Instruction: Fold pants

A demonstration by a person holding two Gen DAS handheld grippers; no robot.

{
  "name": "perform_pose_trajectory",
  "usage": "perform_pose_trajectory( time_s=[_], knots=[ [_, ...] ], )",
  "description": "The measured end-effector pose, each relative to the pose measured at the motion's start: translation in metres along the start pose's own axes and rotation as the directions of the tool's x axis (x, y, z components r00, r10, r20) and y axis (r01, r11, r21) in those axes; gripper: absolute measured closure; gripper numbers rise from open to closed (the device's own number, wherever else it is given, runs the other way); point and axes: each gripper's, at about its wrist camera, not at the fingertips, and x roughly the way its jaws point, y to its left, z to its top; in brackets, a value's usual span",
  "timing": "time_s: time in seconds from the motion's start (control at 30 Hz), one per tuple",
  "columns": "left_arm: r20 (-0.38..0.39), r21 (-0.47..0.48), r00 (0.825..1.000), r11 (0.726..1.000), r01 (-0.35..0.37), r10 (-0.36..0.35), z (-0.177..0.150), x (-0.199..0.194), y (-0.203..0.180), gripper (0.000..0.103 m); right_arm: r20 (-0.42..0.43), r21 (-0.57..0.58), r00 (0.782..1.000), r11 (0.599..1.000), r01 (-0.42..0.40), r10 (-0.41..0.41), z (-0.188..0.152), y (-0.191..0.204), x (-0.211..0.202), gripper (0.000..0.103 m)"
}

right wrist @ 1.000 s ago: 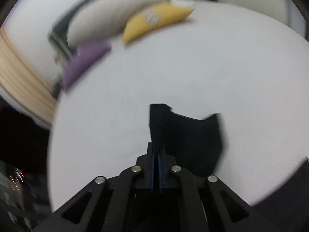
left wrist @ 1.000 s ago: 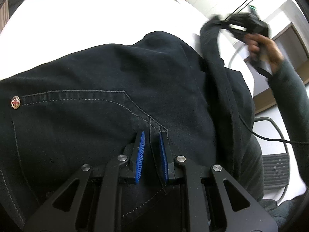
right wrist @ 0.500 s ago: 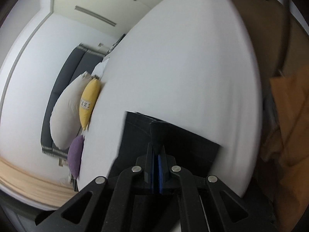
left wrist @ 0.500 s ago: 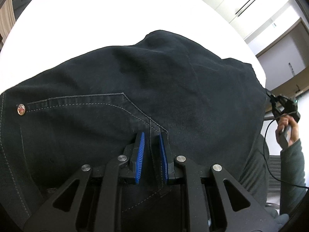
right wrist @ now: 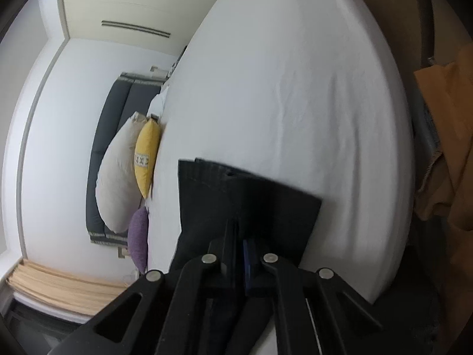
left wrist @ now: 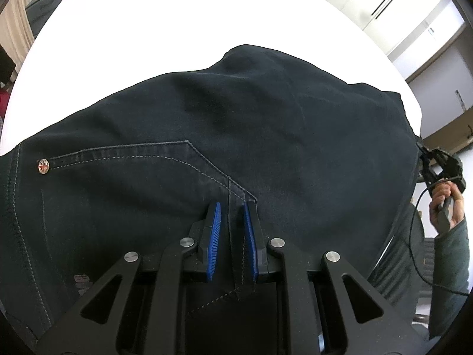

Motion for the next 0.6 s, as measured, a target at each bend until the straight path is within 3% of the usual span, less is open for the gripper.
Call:
perform_pose_trajectory(
  time_s=[0.3,0.4,0.53,0.6],
  knots=[
    [-0.014,0.045,1.000,0.999,0.026,-0.026,0.006,0.006,-0.018,0.087,0.010,0.093,1.000,0.995,-0.025,0.024,0.009,-0.001,-0.034,0.099],
    [-0.010,0.048,0.999,0.998,0.039,-0.038,0.008,0.008,-0.024,0.087,-0.031,0.134,0.998,0.990,0.054,-0.050,0.012,-0.020,-0.020,0.099],
    [-0.008,0.039,0.998,0.998,0.055,-0.054,0.008,0.010,-0.023,0.087,-0.033,0.192,0.999,0.981,-0.019,0.026,0.011,-0.049,-0.009,0.101],
    [-0.006,0.037,0.998,0.998,0.056,-0.056,0.008,0.009,-0.026,0.087,-0.043,0.213,0.997,0.975,-0.055,0.065,0.012,-0.053,-0.016,0.092]
  ],
)
